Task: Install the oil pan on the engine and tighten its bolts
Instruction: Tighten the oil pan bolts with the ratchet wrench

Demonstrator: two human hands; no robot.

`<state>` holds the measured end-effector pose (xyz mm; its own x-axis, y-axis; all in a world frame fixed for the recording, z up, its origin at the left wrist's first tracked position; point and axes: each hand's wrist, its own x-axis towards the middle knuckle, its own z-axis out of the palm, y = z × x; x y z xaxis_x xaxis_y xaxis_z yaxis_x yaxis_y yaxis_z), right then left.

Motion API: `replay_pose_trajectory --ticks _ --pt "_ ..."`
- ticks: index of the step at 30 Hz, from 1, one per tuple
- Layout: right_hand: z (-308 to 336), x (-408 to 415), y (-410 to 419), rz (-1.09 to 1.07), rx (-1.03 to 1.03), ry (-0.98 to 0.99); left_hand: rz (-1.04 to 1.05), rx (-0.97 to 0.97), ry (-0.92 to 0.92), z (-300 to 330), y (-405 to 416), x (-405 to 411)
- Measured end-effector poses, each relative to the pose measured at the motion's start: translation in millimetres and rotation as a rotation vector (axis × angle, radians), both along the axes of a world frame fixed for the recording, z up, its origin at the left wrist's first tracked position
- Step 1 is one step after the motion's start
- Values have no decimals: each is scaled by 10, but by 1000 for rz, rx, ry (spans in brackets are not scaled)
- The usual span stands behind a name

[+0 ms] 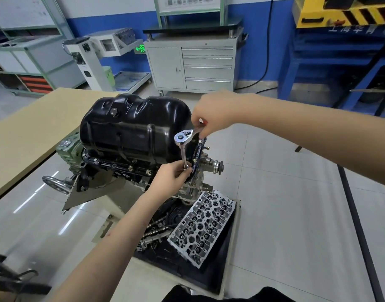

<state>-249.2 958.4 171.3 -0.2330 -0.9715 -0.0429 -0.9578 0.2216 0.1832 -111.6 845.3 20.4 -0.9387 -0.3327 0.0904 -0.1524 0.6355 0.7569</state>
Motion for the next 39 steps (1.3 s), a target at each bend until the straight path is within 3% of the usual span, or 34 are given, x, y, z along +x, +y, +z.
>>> replay_pose_trajectory --ticks 3,9,13,15,17,20,23,27,32,35,39 --pt "-73 -140 -51 33 -146 129 -3 -1 -2 11 7 8" --pt "-197 -222 -16 44 -211 -29 -64 216 -48 240 -18 114" --pt "-168 -181 24 29 -189 45 -24 583 201 810 15 93" --pt "-105 -126 10 -10 -124 46 63 518 265 980 119 -22" --pt "-9 -117 -4 -99 78 -167 127 329 297 1018 265 -156" --pt "73 -194 -12 -253 439 -665 158 156 344 997 325 -250" --pt "-4 -206 76 -282 546 -1084 105 119 392 977 242 -254" --pt "-199 -26 319 -249 281 -1423 67 156 437 966 183 -286" --pt "-415 505 530 -412 -119 -1768 111 221 570 962 141 -323" --pt "-622 1119 495 -525 -465 -2008 133 248 590 958 117 -332" --pt "-807 1679 220 -619 -799 -2152 209 289 591 944 18 -252"
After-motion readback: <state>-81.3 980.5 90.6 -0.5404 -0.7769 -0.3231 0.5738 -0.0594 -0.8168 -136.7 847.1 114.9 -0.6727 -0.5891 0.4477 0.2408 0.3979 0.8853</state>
